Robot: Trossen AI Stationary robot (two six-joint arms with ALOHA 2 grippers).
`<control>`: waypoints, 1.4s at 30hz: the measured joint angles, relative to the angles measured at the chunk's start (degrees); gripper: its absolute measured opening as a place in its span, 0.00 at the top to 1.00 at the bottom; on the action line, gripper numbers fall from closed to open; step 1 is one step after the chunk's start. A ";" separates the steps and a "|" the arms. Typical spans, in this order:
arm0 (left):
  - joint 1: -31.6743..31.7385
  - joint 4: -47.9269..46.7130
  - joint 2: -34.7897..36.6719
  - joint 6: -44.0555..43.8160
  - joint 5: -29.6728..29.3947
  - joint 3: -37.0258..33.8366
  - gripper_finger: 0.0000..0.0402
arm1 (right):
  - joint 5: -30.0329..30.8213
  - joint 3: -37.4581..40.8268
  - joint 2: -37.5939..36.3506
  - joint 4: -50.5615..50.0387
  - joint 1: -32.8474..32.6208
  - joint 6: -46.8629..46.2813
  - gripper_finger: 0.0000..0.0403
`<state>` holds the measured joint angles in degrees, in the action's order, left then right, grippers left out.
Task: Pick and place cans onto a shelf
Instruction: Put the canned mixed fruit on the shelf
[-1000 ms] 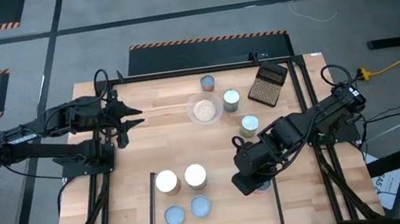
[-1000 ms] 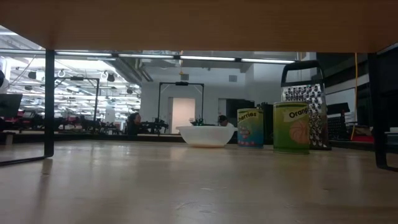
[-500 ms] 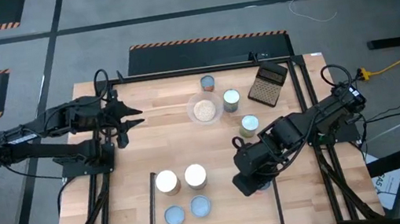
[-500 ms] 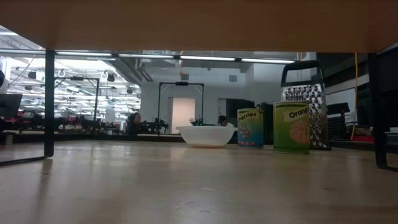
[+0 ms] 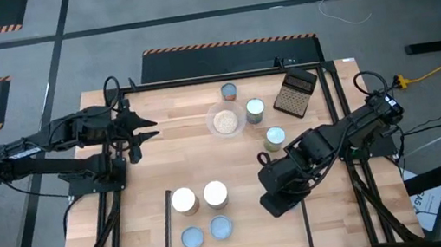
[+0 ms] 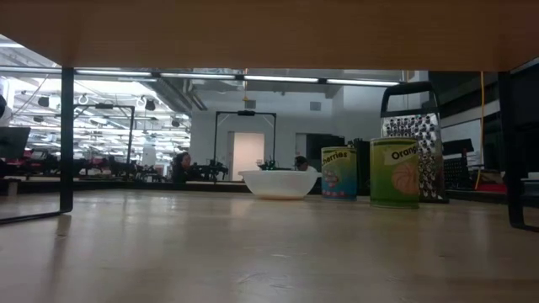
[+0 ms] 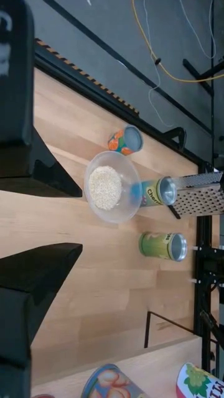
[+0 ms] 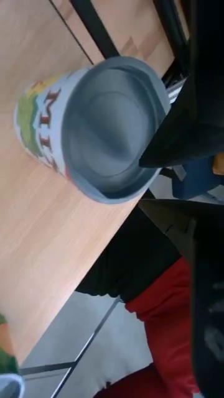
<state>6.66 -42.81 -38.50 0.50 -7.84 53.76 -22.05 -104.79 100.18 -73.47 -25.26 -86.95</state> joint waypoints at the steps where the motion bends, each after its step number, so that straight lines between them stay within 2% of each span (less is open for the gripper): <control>1: 0.00 0.00 0.00 -0.03 0.00 0.00 0.70 | -0.51 0.00 0.01 -0.12 0.00 0.00 0.77; 11: 0.00 0.00 0.00 -0.09 0.00 0.00 0.70 | 3.34 0.04 0.00 -1.71 0.00 0.46 0.79; 16: 0.02 0.00 0.00 -0.09 0.00 0.00 0.70 | 3.34 0.07 0.01 -1.68 0.00 0.65 0.79; 25: 0.01 -0.02 0.00 -0.09 0.00 0.00 0.70 | 2.92 0.07 0.00 -2.62 0.11 3.20 0.69; 33: 0.02 -0.04 0.00 -0.07 0.00 0.00 0.70 | 0.98 -0.09 0.02 -2.67 0.31 3.00 0.68; 38: 0.01 -0.07 0.00 -0.07 0.00 0.00 0.70 | 5.46 -1.97 0.02 -0.16 0.42 2.98 0.68; 42: 0.02 -0.07 0.00 -0.07 0.00 -0.02 0.70 | 5.89 -2.82 0.02 2.74 0.61 3.03 0.68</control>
<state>6.68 -42.87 -38.50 0.43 -7.84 53.74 -16.16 -107.61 100.20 -70.73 -24.64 -83.92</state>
